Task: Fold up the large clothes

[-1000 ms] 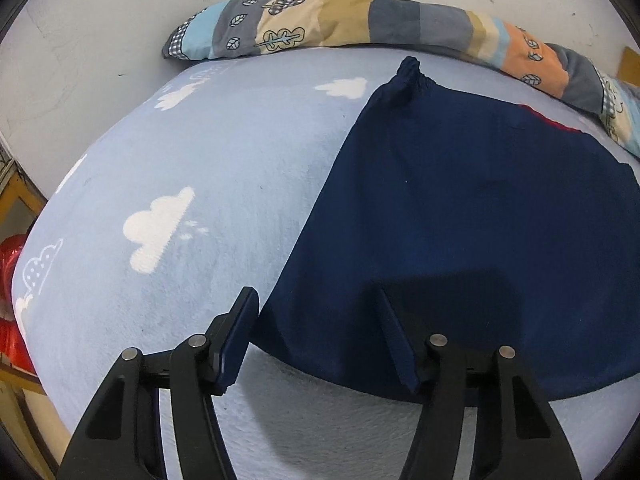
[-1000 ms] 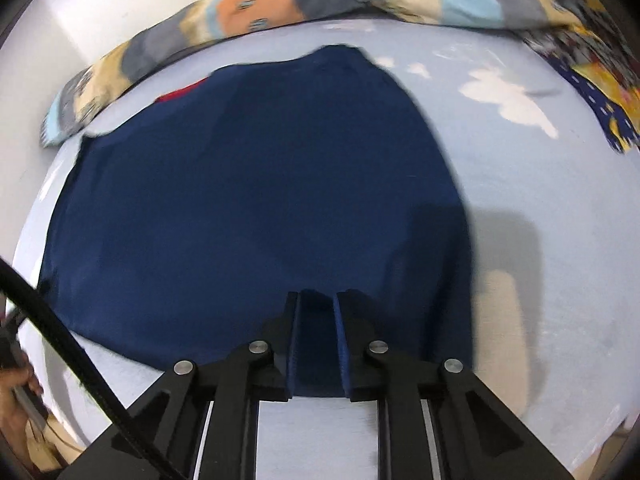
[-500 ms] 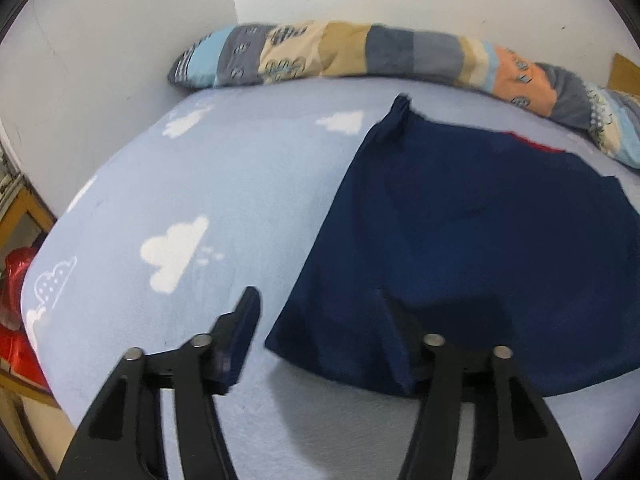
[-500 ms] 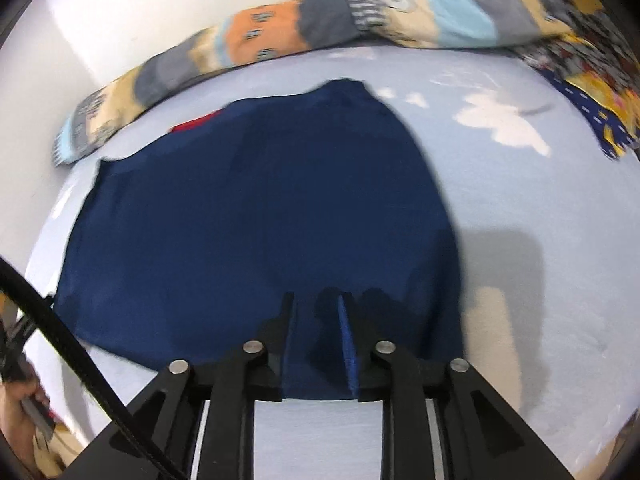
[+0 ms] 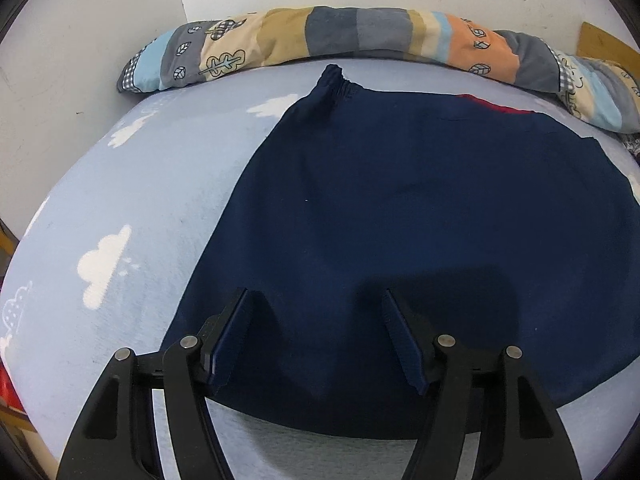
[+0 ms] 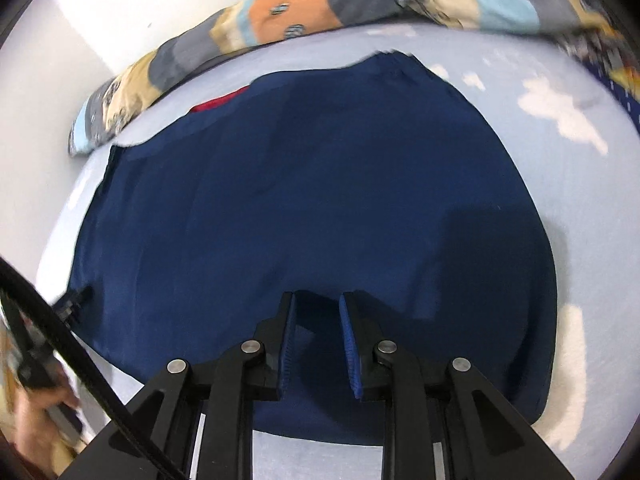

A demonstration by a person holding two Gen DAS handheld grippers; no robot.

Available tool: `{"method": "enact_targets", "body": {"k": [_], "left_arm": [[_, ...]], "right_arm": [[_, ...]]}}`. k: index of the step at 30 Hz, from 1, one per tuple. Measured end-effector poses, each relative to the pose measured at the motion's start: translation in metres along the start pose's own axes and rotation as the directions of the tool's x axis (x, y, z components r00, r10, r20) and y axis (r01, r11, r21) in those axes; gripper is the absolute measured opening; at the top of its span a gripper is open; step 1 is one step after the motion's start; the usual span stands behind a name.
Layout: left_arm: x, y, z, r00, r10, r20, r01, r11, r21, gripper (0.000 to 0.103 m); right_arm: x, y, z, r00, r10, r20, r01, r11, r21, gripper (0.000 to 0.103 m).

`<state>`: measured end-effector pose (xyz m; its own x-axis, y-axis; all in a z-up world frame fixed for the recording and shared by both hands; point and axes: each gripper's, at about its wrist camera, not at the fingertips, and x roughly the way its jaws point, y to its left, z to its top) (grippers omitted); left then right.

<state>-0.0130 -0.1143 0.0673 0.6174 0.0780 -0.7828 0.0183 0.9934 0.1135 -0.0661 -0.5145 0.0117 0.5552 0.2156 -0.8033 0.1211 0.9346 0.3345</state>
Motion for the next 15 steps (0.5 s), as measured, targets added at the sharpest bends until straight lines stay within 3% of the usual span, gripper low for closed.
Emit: {"method": "enact_targets", "body": {"k": [6,10,15], "left_arm": [[-0.016,-0.005,0.003,0.999,-0.04,0.011,0.04,0.999,-0.001,0.067],[-0.028,-0.026,0.001,0.996,-0.091,0.025,0.089,0.993,0.073,0.08],[-0.022,-0.056,-0.011,0.993,-0.116,-0.02,0.117,0.976,0.184,0.08]], "right_arm": [[-0.014,-0.005,-0.001,1.0,-0.005,-0.004,0.005,0.999,0.032,0.025],[-0.022,0.01,-0.006,1.0,-0.001,0.004,0.001,1.0,-0.024,0.044],[-0.011,0.026,-0.015,0.999,-0.012,-0.04,0.008,0.995,-0.101,0.044]]}}
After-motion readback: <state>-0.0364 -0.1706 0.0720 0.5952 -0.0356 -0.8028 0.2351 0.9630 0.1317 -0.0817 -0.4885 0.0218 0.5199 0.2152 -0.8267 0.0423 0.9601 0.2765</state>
